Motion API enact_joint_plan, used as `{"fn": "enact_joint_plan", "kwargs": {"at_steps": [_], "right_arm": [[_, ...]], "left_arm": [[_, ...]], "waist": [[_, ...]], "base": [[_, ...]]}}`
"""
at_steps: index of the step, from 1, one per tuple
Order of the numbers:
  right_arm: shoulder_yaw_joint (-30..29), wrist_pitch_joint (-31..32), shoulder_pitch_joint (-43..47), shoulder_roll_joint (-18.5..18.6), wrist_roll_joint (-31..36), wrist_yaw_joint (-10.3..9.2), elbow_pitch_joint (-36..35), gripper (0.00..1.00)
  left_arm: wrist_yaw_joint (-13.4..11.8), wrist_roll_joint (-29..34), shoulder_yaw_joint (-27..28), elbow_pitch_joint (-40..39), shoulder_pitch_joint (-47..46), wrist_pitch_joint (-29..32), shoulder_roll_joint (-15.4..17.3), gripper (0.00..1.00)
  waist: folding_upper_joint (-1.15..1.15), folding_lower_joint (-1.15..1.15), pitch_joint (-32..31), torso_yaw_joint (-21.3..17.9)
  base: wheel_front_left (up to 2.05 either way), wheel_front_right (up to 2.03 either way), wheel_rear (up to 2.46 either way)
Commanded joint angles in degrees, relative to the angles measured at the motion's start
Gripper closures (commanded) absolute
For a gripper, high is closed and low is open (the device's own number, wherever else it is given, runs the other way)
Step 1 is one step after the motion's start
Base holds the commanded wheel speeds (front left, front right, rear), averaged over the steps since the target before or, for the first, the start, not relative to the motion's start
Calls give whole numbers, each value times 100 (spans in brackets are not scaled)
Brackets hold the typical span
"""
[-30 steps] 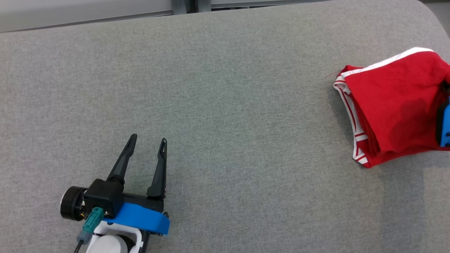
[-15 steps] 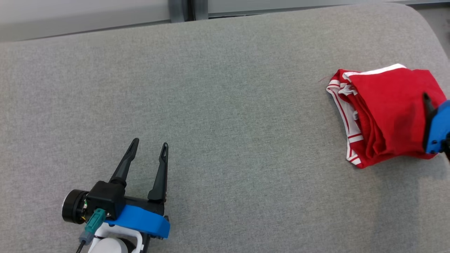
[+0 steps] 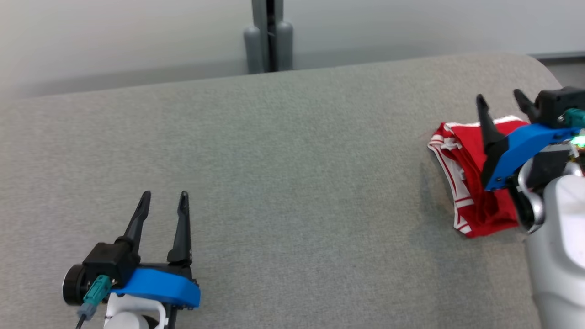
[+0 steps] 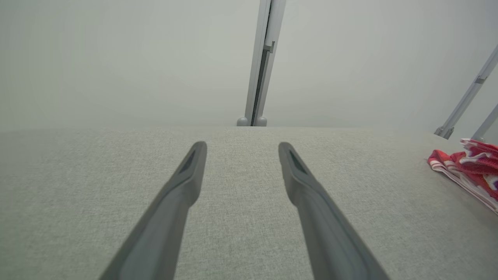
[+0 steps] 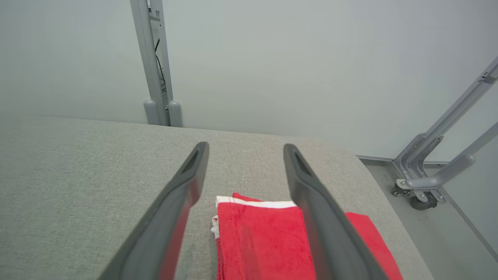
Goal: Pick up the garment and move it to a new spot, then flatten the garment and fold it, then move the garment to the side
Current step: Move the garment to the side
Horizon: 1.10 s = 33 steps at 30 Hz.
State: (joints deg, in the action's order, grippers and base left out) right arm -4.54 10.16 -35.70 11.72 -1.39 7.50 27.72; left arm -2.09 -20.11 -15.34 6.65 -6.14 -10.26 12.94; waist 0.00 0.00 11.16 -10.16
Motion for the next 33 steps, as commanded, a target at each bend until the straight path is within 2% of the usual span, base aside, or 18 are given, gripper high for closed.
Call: {"fn": "enact_joint_plan", "kwargs": {"at_steps": [1, 7, 10, 17, 23, 33], "right_arm": [[-10, -214, 155, -160, -43, -2, -51, 0], [-27, -844, 786, -691, -61, -2, -191, 0], [28, -1112, 1249, -840, -73, -1, -294, 0], [421, -1638, 2272, -878, -568, -1, -601, 0], [619, -1969, 2887, -880, -635, -1, -890, 0], [665, -2205, 3376, -880, -821, -1, -1143, 0]], "left_arm": [[-34, -105, 95, 113, 69, -67, -5, 0], [-149, -304, 278, 396, 360, -218, -74, 0], [-174, -357, 311, 510, 531, -270, -93, 0], [-173, -478, 336, 675, 849, -355, -173, 0], [-191, -521, 342, 669, 993, -397, -207, 0], [-274, -510, 276, 647, 1101, -312, -148, 0]], "waist": [[0, 0, -114, 68], [0, 0, -504, 352], [0, 0, -648, 484], [0, 0, -864, 734], [0, 0, -1000, 840], [0, 0, -1117, 909]], "base": [[0, 0, 0], [0, 0, 0], [0, 0, 0], [0, 0, 0], [0, 0, 0], [0, 0, 0]]}}
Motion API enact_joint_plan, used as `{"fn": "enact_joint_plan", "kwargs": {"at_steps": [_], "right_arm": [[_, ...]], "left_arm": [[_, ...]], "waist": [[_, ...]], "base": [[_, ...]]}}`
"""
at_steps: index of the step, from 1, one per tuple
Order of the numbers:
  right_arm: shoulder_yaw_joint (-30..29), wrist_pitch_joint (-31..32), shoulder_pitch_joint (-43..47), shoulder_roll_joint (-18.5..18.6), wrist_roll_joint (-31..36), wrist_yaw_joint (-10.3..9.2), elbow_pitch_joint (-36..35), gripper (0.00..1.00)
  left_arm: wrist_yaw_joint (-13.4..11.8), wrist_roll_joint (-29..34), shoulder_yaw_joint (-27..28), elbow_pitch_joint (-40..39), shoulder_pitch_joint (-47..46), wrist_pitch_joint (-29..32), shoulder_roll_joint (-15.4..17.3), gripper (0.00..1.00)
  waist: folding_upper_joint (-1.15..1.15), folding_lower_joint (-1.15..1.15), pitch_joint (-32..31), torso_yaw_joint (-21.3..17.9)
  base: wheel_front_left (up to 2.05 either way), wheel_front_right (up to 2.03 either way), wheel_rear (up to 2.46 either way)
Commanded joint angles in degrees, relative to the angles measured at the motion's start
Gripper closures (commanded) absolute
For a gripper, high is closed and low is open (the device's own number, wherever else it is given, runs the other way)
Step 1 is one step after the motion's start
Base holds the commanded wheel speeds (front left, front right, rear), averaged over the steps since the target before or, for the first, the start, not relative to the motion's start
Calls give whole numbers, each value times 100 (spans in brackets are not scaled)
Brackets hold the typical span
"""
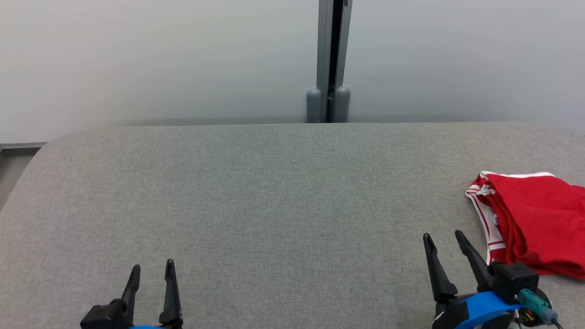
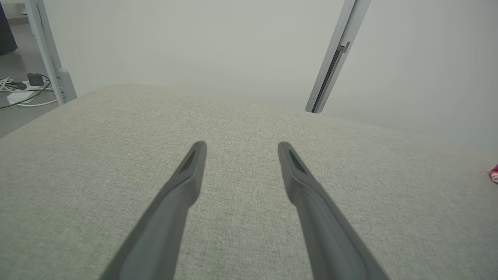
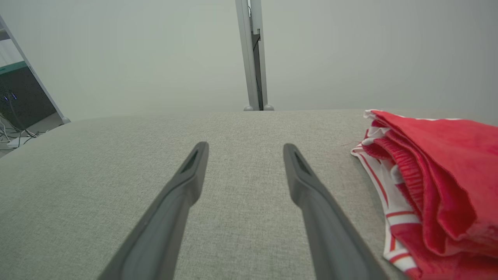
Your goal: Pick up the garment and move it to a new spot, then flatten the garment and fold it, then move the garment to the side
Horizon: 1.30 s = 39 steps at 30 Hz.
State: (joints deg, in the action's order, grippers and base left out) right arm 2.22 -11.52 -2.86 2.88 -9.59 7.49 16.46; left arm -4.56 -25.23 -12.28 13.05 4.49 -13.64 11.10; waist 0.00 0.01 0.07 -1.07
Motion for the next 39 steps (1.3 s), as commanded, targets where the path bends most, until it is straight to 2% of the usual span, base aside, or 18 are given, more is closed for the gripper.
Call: {"fn": "enact_joint_plan", "kwargs": {"at_steps": [1, 17, 18, 22, 39], "right_arm": [[-12, -40, 111, 3, -10, 0, -13, 0], [-92, -1, 31, 3, -4, 0, 9, 0], [-83, 10, 54, 0, -4, 0, 42, 100], [-93, 63, 106, -9, -99, 0, 217, 100], [-266, 450, 2, -6, -1928, 0, 97, 100]], "left_arm": [[-26, -8, -36, 14, 43, 27, 37, 0], [27, -111, -147, -2, 10, 156, 24, 0], [28, -111, -141, 13, 12, 153, -4, 100], [40, -187, -133, 170, 44, 175, -85, 100], [302, -1645, 320, 161, -229, 585, -247, 100]], "waist": [[0, -1, -12, 1], [0, -1, 0, 20], [0, -1, 0, 21], [0, -1, 0, 21], [0, -1, 1, 33]], "base": [[0, 0, 0], [0, 0, 0], [0, 0, 0], [0, 0, 0], [0, 0, 0]]}}
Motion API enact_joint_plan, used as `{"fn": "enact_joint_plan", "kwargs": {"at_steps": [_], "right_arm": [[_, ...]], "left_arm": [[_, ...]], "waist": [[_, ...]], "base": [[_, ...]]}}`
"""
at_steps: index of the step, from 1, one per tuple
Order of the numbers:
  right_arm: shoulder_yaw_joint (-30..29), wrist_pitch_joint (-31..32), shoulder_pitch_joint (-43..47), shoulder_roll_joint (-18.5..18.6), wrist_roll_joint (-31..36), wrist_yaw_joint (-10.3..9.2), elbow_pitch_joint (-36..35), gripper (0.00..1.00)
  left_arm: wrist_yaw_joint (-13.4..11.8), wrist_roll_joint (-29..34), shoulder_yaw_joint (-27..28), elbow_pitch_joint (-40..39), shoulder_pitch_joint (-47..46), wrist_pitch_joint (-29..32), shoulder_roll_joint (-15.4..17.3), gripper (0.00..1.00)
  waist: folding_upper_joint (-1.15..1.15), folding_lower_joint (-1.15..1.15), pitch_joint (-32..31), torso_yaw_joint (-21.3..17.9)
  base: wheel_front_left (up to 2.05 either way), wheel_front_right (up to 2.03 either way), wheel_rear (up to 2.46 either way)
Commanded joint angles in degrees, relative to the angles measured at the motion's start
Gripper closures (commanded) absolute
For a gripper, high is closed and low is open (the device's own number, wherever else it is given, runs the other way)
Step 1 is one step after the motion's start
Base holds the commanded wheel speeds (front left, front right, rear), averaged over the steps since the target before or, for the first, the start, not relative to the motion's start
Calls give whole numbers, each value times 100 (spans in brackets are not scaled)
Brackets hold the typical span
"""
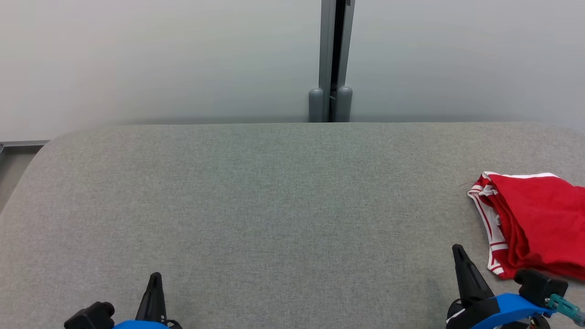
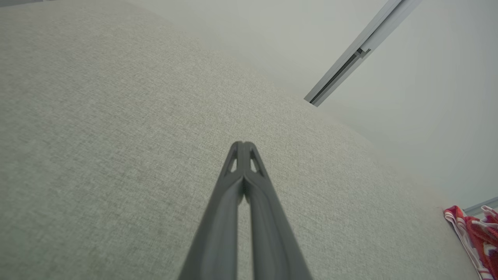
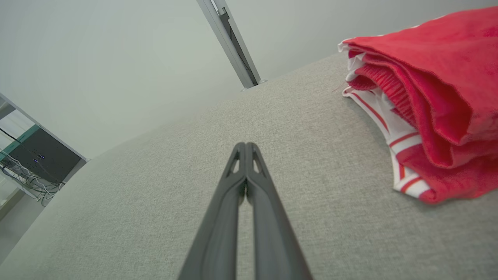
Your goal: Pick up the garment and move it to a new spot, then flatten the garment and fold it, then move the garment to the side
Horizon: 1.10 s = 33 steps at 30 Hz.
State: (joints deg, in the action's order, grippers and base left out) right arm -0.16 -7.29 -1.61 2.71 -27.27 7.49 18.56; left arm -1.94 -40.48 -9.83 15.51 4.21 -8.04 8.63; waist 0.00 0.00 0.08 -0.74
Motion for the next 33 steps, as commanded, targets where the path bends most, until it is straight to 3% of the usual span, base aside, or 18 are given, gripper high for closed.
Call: {"fn": "enact_joint_plan", "kwargs": {"at_steps": [1, 33], "right_arm": [[-37, 46, -129, 12, -256, 0, -119, 100], [-289, 600, -292, 18, -2834, 0, -273, 100]], "left_arm": [[54, -197, 100, -87, -215, 46, -8, 100], [423, -2254, 739, -125, -576, 632, -240, 100]], "waist": [[0, 0, 0, 1], [0, 0, 3, 23]], "base": [[0, 0, 0], [0, 0, 0]]}}
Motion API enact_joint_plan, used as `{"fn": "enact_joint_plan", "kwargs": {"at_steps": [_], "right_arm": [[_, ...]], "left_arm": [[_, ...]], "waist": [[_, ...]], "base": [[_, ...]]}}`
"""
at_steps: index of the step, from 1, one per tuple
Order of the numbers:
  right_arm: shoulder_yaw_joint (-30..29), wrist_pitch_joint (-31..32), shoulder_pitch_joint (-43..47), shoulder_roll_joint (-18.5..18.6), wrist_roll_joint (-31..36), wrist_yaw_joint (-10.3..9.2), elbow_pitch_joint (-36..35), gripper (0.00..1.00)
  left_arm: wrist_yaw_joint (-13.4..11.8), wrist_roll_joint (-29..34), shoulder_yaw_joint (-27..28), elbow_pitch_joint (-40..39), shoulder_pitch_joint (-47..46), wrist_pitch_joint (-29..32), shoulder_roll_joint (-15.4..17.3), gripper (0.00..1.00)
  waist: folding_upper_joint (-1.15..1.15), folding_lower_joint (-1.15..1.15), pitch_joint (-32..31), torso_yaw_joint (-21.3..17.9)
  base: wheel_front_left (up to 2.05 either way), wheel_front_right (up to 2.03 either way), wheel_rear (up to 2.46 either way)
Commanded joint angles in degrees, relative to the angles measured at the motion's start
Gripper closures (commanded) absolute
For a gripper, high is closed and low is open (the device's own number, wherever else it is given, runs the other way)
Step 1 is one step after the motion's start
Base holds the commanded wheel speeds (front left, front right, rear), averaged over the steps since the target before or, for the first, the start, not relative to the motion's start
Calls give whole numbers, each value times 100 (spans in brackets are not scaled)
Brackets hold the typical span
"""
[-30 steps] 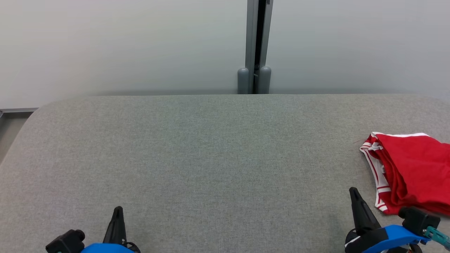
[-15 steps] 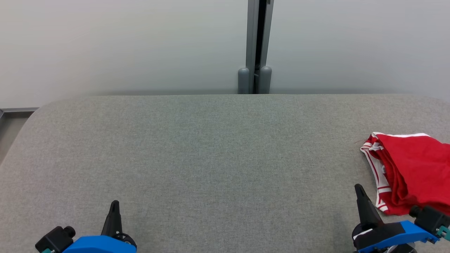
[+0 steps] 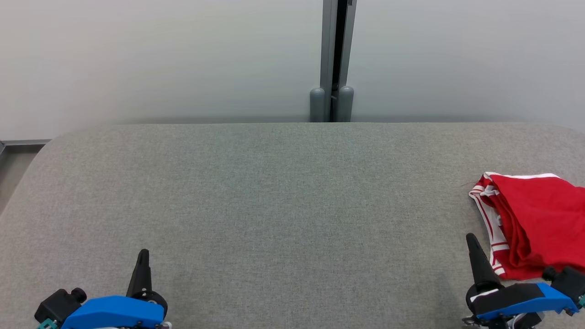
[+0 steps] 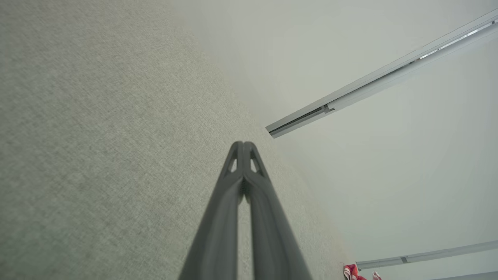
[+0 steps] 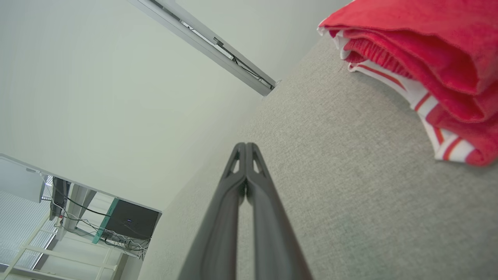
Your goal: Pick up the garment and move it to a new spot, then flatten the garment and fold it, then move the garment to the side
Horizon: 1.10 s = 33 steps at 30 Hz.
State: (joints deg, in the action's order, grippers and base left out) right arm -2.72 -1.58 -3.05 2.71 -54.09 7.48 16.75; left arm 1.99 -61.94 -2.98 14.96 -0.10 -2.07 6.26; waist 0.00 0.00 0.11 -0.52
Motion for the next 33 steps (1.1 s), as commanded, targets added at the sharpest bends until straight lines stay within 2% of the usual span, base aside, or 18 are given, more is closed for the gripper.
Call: {"fn": "enact_joint_plan", "kwargs": {"at_steps": [1, 33], "right_arm": [[-40, 45, -153, 18, -218, 2, -95, 100], [-217, 435, -257, 23, -2034, 2, -196, 100]], "left_arm": [[42, -163, 72, -70, -156, 50, -9, 100], [310, -1613, 534, -88, -419, 467, -179, 100]], "waist": [[0, 0, 0, 1], [0, 0, 3, 23]], "base": [[0, 0, 0], [0, 0, 0]]}}
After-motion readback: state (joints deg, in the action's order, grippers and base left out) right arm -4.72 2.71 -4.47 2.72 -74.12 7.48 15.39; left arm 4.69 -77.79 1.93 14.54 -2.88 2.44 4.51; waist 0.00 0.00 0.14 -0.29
